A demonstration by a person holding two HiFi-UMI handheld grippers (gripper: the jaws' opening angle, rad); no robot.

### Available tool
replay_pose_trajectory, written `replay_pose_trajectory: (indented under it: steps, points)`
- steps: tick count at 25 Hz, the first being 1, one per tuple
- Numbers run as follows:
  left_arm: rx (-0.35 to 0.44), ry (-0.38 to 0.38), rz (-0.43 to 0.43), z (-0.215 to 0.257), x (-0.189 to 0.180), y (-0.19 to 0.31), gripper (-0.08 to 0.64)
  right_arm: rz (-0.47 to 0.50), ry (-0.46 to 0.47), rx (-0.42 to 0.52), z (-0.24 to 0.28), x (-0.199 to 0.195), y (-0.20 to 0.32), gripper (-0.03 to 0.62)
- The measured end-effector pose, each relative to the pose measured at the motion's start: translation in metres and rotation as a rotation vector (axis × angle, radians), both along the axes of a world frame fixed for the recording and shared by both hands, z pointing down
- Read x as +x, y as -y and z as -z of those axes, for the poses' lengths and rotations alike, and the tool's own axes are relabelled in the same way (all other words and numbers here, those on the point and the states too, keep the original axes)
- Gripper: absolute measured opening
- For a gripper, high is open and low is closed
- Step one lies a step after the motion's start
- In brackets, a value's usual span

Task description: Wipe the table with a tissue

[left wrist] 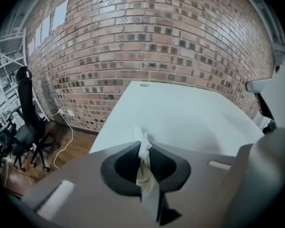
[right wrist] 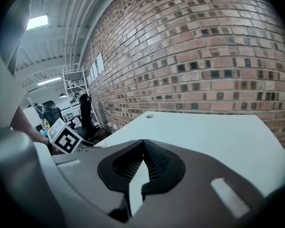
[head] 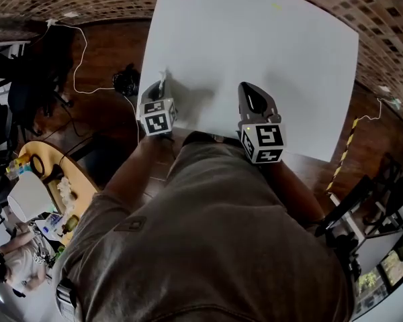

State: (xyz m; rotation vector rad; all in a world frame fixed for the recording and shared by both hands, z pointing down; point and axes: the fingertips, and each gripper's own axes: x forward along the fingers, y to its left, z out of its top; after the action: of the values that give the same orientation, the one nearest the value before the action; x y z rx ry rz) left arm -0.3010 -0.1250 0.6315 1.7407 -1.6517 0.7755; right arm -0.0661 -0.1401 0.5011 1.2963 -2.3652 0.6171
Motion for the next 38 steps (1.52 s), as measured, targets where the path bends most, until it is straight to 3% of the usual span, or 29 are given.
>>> replay_pose_trajectory:
  steps: [7, 17, 29, 35, 38]
  points:
    - [-0.009, 0.023, -0.052, -0.001, 0.008, 0.003, 0.025, -0.041, 0.003, -0.013, -0.004, 0.009, -0.002, 0.014]
    - [-0.017, 0.012, -0.252, 0.002, 0.082, 0.009, 0.025, -0.099, 0.008, -0.001, -0.001, 0.036, -0.003, 0.014]
    - [-0.031, -0.021, -0.386, 0.001, 0.134, -0.009, 0.026, -0.101, 0.006, 0.017, 0.003, 0.046, -0.005, 0.014]
    - [-0.033, -0.046, -0.406, 0.001, 0.139, -0.018, 0.026, -0.082, 0.004, 0.025, 0.006, 0.04, -0.006, 0.014]
    - [0.03, -0.076, -0.368, 0.018, 0.133, -0.012, 0.025, -0.072, 0.006, 0.04, 0.01, 0.037, -0.005, 0.014]
